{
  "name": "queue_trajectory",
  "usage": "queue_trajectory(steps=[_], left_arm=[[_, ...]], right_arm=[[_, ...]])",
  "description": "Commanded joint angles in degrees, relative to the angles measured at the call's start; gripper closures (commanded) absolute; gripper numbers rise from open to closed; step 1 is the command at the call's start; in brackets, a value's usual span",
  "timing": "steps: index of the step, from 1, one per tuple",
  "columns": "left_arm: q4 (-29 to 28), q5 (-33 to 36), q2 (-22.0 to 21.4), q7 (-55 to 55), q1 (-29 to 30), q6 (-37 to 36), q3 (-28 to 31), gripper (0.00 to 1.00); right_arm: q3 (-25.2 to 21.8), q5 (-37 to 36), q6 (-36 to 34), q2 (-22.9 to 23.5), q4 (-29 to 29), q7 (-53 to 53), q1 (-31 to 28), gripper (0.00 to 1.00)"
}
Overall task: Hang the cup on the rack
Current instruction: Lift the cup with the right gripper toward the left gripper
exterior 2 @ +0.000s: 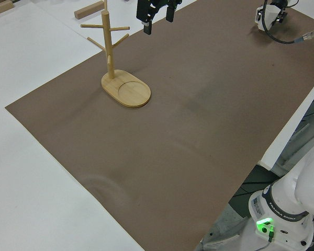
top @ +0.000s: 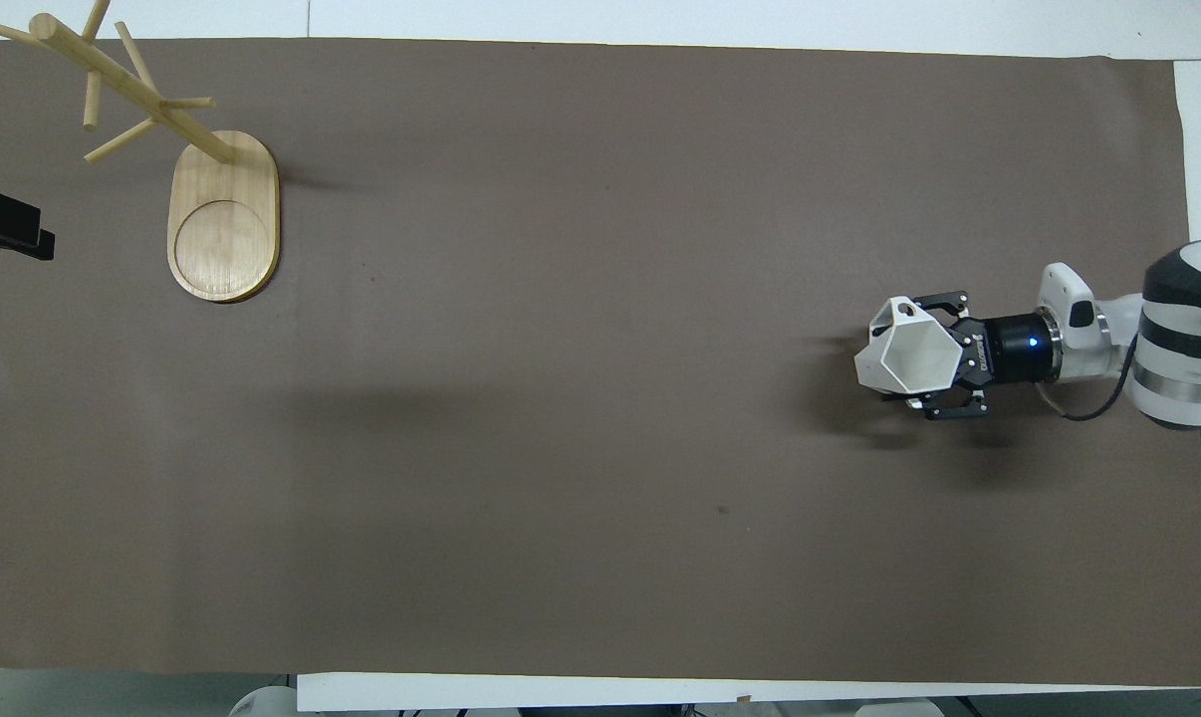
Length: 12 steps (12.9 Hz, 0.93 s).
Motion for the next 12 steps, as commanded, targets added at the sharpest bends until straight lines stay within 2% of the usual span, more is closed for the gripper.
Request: queue_trajectory(steps=[1,2,4,5,7,9,12], left_arm=[[-7.26,0.1,-4.31,-10.4,-8.42,4.95,0.15,0.0],[-10.42,0.1,-5.36,-17.17,-12.64,10.04,0.15,0.0],[-10.8,-0.07,-4.41,-30.54,-21.0,13.16,0.15,0.01],[-9.93,-1.12,-2.49,-36.52,-24.51,13.69,0.15,0.01],[-6.43,-4.02,1.54,-44.89,-29.72,14.83,0.24,0.02],[-1.07,-4.47,7.69,-50.27,-33.5,15.01,0.24,0.02],[4.39,-5.08,14.03,-53.97,-35.88,15.62,0.24,0.02]], right_arm=[[0.24,9.01,7.86,-4.28,-0.25,8.34,10.13,0.7],[0.24,12.88,11.37,-4.89,-0.16,10.11,13.91,0.7],[0.24,18.6,19.45,-5.16,0.63,13.36,21.3,0.7],[0.24,21.06,23.76,-5.94,0.81,15.38,24.64,0.7],[0.24,23.89,31.67,-7.09,0.9,17.06,29.75,0.7],[0.24,26.61,35.21,-7.44,0.9,17.15,33.18,0.7],[0.24,29.96,38.99,-7.53,0.9,17.15,36.44,0.7]])
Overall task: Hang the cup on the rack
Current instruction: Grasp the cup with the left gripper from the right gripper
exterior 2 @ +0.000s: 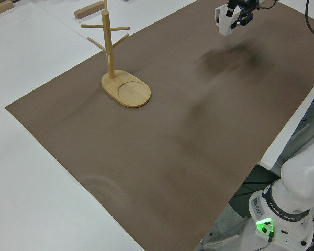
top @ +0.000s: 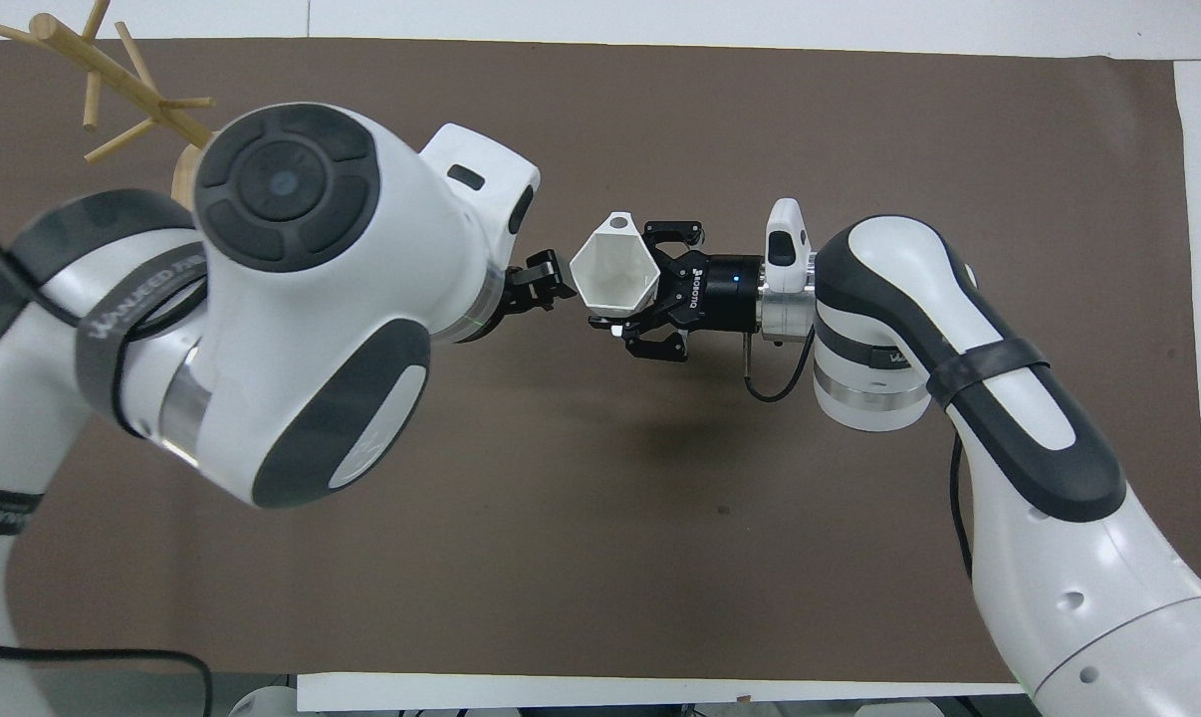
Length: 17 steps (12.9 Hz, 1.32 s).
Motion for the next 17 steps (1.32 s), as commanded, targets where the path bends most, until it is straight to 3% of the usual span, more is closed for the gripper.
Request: queue_trajectory(steps=[1,3,6,7,8,11,14,15,16,17], left_arm=[[4.99,-0.76,5.25,-2.48,-2.39,0.92,1.16,0.02],[4.28,-0.76,5.95,-3.28,-2.75,3.21,1.16,0.05],[3.15,-0.76,8.76,-4.16,-2.75,5.66,1.16,0.36],[2.44,-0.76,8.94,-5.72,-2.84,6.11,1.16,0.73],[2.17,-0.5,8.95,-7.04,-2.75,6.81,1.07,1.0],[1.21,-0.49,8.95,-7.06,-2.75,10.86,1.07,1.0],[0.68,-0.41,8.95,-7.06,-2.67,12.79,1.16,1.0],[0.68,-0.23,8.95,-7.06,-2.58,13.23,1.16,1.0],[0.59,-0.14,9.03,-6.97,-2.49,13.76,1.25,1.0],[0.68,0.21,9.03,-6.97,-2.49,14.72,1.34,1.0]], right_arm=[[-0.2,2.13,2.68,-0.92,-0.49,0.87,1.35,0.7],[-0.2,2.31,2.87,-0.92,-0.49,0.87,1.44,0.7],[-0.12,2.31,2.87,-0.92,-0.49,0.87,1.44,0.7],[-0.12,2.31,2.87,-0.92,-0.49,0.87,1.44,0.7],[-0.12,2.31,2.95,-0.92,-0.49,0.87,1.44,0.7],[-0.12,2.4,2.87,-0.92,-0.49,0.87,1.35,0.68],[-0.2,2.66,2.78,-0.92,-0.4,0.61,1.26,0.53],[-0.2,3.36,2.78,-0.92,-0.14,0.61,1.26,0.2],[-0.2,3.45,2.34,-0.92,-0.05,0.35,0.91,0.0],[-0.29,3.36,2.34,-1.19,-0.05,0.34,0.56,0.0]])
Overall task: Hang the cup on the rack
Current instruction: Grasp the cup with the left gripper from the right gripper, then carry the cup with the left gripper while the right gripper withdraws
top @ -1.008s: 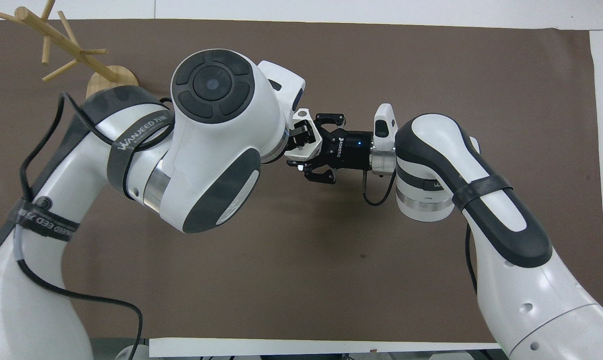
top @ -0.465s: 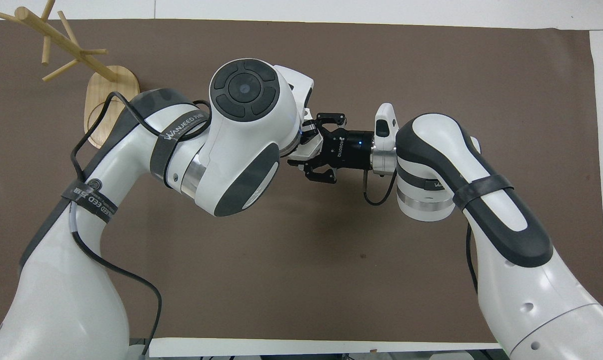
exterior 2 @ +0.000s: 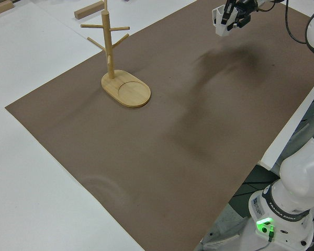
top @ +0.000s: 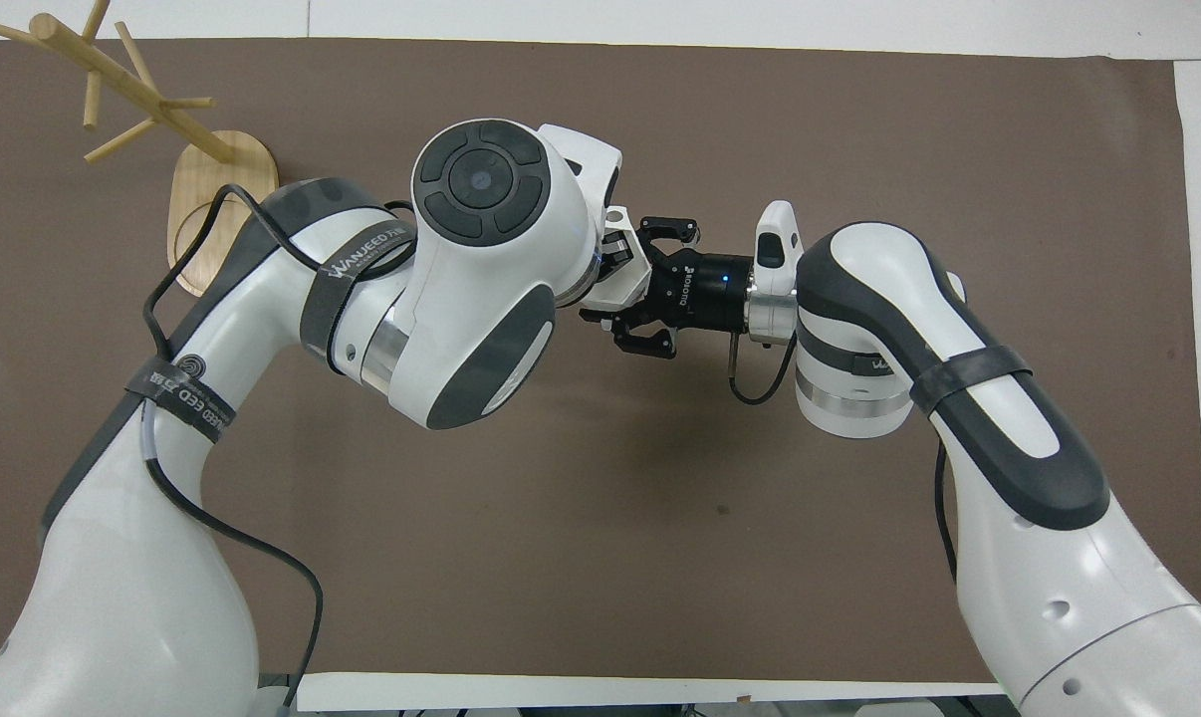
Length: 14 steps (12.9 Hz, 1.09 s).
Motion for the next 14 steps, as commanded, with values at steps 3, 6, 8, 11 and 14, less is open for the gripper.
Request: queue_trajectory(steps=[3,6,8,11,14], left_arm=[[-4.94,6.09,-1.73,-1.24,-0.74,6.44,1.01,1.0],[-16.17,6.45,-7.52,-1.87,1.71,19.86,1.45,1.0],[-24.44,6.46,-12.0,-1.95,5.39,30.66,1.36,1.0],[-38.06,6.46,-16.15,-1.95,11.01,52.78,1.27,1.0],[-45.12,6.45,-16.42,-6.5,16.74,69.79,1.18,1.0]], right_arm=[[0.21,-2.14,-2.08,-4.11,-1.0,0.37,-3.89,0.0],[0.12,-13.54,-10.32,-4.55,-1.0,0.28,-11.52,0.0],[0.12,-22.33,-16.55,-4.64,-0.83,0.45,-18.63,0.0],[-0.14,-39.89,-23.08,-5.08,1.36,3.68,-29.19,0.0],[-0.05,-59.48,-26.95,-7.62,6.8,17.8,-34.65,0.0]])
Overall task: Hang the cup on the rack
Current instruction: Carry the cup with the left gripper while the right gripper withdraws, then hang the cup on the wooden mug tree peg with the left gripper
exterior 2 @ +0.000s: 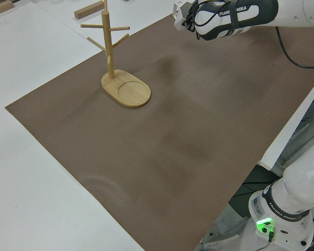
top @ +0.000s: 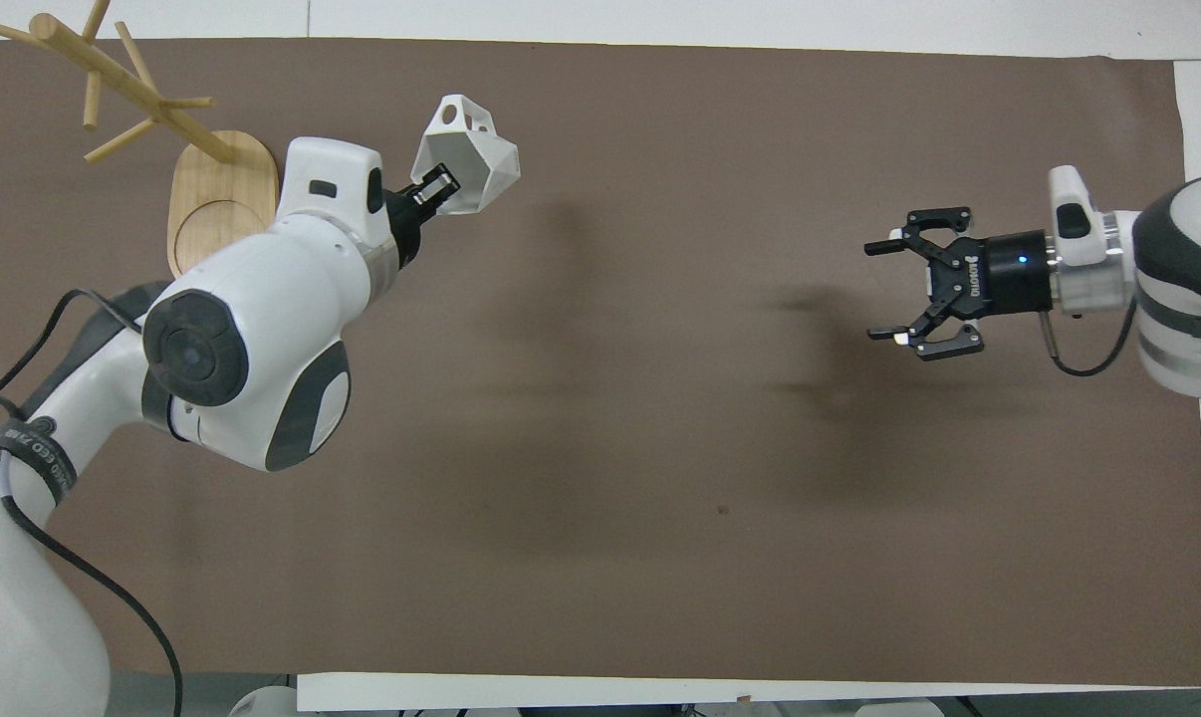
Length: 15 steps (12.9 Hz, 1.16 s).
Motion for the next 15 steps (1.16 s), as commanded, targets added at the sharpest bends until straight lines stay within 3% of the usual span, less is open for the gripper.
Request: queue_trajectory(steps=[1,6,9,12,15], left_arm=[[-6.05,1.26,-2.47,-5.29,4.78,9.98,-0.63,1.0],[-6.14,1.35,-1.77,-5.56,11.82,11.32,-0.89,1.0],[-6.76,1.35,-0.89,-5.56,13.84,11.24,-0.89,1.0],[-8.08,1.26,-1.15,-5.82,15.51,10.97,-0.89,1.0],[-8.08,1.26,-0.19,-5.82,16.57,10.8,-0.8,1.0]], right_arm=[[0.64,-14.7,-3.08,-2.94,5.36,14.39,-1.52,0.0],[0.64,-32.21,-11.34,-3.29,19.5,45.4,-1.0,0.0],[1.34,-36.45,-15.38,-6.09,24.88,65.0,-0.13,0.0],[1.43,-47.33,-24.07,-7.86,30.94,86.71,6.36,0.0],[1.26,-49.65,-27.79,-7.95,34.82,94.42,7.97,0.0]])
